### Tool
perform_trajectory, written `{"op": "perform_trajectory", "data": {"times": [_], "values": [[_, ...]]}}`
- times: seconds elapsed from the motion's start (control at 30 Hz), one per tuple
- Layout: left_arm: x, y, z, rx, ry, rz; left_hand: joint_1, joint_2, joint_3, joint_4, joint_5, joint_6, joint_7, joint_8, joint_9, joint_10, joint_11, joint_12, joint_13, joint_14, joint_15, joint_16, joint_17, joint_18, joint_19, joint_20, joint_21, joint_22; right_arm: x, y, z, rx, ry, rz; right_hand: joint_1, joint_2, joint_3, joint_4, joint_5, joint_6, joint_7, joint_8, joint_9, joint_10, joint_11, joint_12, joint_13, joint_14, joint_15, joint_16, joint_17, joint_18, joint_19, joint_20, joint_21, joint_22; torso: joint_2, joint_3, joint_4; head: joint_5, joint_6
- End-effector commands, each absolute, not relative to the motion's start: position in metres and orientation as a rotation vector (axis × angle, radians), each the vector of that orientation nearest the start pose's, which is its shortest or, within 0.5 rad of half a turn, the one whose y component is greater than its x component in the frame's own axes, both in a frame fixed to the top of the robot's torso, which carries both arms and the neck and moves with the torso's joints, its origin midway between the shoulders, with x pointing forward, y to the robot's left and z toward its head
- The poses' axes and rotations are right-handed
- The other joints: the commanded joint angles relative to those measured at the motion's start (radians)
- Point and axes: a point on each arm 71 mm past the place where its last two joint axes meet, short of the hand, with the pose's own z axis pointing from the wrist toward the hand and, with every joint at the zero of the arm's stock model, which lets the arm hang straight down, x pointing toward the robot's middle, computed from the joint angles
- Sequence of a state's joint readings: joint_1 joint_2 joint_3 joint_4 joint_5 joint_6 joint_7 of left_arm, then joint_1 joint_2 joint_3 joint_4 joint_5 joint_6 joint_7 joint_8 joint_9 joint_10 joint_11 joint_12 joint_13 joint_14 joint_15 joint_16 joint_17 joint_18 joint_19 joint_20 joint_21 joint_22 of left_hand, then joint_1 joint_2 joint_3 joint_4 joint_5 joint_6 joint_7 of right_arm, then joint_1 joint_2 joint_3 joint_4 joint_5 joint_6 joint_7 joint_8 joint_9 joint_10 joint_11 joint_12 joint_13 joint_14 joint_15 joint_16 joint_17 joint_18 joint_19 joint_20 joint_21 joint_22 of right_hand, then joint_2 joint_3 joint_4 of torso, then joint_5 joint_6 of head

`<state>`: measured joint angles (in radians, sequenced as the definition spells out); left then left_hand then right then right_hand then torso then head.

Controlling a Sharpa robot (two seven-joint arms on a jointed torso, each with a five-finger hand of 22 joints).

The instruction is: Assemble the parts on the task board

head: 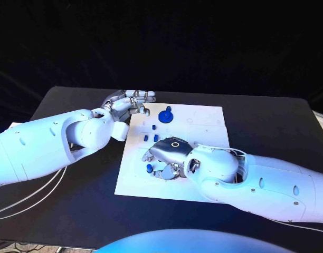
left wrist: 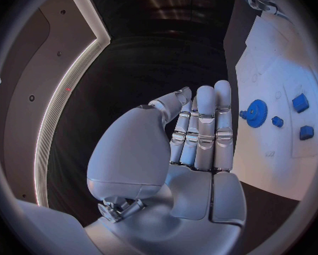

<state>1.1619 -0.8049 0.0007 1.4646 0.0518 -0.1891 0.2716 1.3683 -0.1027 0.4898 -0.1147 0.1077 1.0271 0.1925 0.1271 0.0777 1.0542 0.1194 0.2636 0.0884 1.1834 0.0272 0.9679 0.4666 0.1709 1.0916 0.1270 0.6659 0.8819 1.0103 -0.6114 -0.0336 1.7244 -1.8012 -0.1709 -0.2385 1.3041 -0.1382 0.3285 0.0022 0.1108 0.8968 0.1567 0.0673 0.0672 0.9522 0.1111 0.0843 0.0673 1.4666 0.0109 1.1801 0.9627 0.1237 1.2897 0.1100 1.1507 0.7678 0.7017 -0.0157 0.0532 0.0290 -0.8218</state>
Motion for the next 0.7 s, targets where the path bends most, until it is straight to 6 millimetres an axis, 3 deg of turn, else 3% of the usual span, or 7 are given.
{"op": "perform_trajectory", "data": {"times": [0.03, 0.23, 0.47, 0.53, 0.63, 0.7], "values": [[0.496, 0.199, -0.194, -1.233, 1.55, -1.628, 0.0, 0.013, -0.006, 0.0, 0.004, -0.007, 0.002, 0.006, -0.001, -0.007, 0.0, 0.006, 0.0, -0.007, -0.001, -0.005, -0.001, 0.012, 0.002, -0.003, -0.006, -0.001, 0.375, -0.043, -0.223, -0.487, 1.606, 0.914, 0.008, 0.001, -0.024, -0.001, 0.009, 0.01, 0.004, 0.003, 0.004, 0.003, -0.002, 0.023, 0.004, 0.006, 0.003, -0.003, -0.002, 0.016, 0.009, 0.006, -0.001, 0.001, -0.001, 0.001, -0.0004, -0.003, 0.004], [0.496, 0.202, -0.194, -1.235, 1.546, -1.622, 0.0, 0.014, -0.008, -0.001, 0.004, -0.008, 0.002, 0.007, -0.002, -0.009, 0.0, 0.009, -0.001, -0.008, -0.001, -0.005, -0.003, 0.013, 0.002, -0.003, -0.008, -0.002, 0.372, -0.071, -0.207, -0.37, 1.541, 0.949, 0.02, 0.024, -0.046, 0.002, 0.042, 0.063, -0.001, 0.017, 0.011, 0.081, -0.016, 0.086, 0.011, 0.012, -0.007, 0.006, 0.003, 0.013, 0.025, -0.001, 0.01, 0.019, -0.002, 0.0012, -0.0027, -0.008, 0.013], [0.495, 0.205, -0.195, -1.238, 1.545, -1.614, 0.0, 0.015, -0.008, -0.002, 0.004, -0.008, 0.002, 0.007, -0.002, -0.01, 0.0, 0.009, -0.001, -0.008, -0.001, -0.005, -0.003, 0.013, 0.002, -0.003, -0.008, -0.002, 0.386, -0.137, -0.186, -0.169, 1.652, 0.845, -0.009, 0.033, -0.059, 0.036, 0.051, 0.126, -0.002, 0.033, 0.017, 0.224, -0.035, 0.15, 0.028, 0.028, -0.02, 0.052, 0.06, 0.0, 0.058, -0.011, 0.054, 0.092, -0.006, -0.001, -0.0099, -0.028, 0.02], [0.495, 0.205, -0.195, -1.238, 1.544, -1.612, 0.0, 0.015, -0.008, -0.002, 0.004, -0.008, 0.002, 0.007, -0.002, -0.01, 0.0, 0.009, -0.001, -0.008, -0.001, -0.005, -0.003, 0.013, 0.002, -0.003, -0.008, -0.002, 0.387, -0.16, -0.183, -0.106, 1.709, 0.787, -0.033, 0.023, -0.079, 0.055, 0.053, 0.133, -0.012, 0.035, 0.017, 0.304, -0.051, 0.194, 0.053, 0.038, -0.031, 0.084, 0.101, -0.005, 0.074, -0.021, 0.076, 0.128, -0.007, -0.0021, -0.0139, -0.039, 0.025], [0.495, 0.206, -0.195, -1.238, 1.542, -1.611, 0.0, 0.015, -0.008, -0.002, 0.004, -0.008, 0.002, 0.007, -0.002, -0.01, 0.0, 0.009, -0.001, -0.008, -0.001, -0.005, -0.003, 0.013, 0.002, -0.003, -0.008, -0.002, 0.386, -0.185, -0.185, -0.038, 1.782, 0.702, -0.068, 0.011, -0.122, 0.086, 0.091, 0.144, -0.033, 0.043, 0.018, 0.393, -0.073, 0.279, 0.118, 0.046, -0.05, 0.121, 0.149, -0.015, 0.097, -0.041, 0.112, 0.185, -0.009, -0.002, -0.0206, -0.048, 0.029], [0.495, 0.206, -0.195, -1.238, 1.541, -1.611, 0.0, 0.015, -0.008, -0.002, 0.004, -0.008, 0.002, 0.007, -0.002, -0.01, 0.0, 0.009, -0.001, -0.008, -0.001, -0.005, -0.003, 0.013, 0.002, -0.003, -0.008, -0.002, 0.385, -0.198, -0.19, -0.003, 1.824, 0.639, -0.09, 0.016, -0.149, 0.113, 0.106, 0.154, -0.043, 0.054, 0.02, 0.415, -0.084, 0.345, 0.176, 0.046, -0.058, 0.129, 0.156, -0.018, 0.105, -0.051, 0.126, 0.207, -0.01, -0.0014, -0.0254, -0.053, 0.034]]}}
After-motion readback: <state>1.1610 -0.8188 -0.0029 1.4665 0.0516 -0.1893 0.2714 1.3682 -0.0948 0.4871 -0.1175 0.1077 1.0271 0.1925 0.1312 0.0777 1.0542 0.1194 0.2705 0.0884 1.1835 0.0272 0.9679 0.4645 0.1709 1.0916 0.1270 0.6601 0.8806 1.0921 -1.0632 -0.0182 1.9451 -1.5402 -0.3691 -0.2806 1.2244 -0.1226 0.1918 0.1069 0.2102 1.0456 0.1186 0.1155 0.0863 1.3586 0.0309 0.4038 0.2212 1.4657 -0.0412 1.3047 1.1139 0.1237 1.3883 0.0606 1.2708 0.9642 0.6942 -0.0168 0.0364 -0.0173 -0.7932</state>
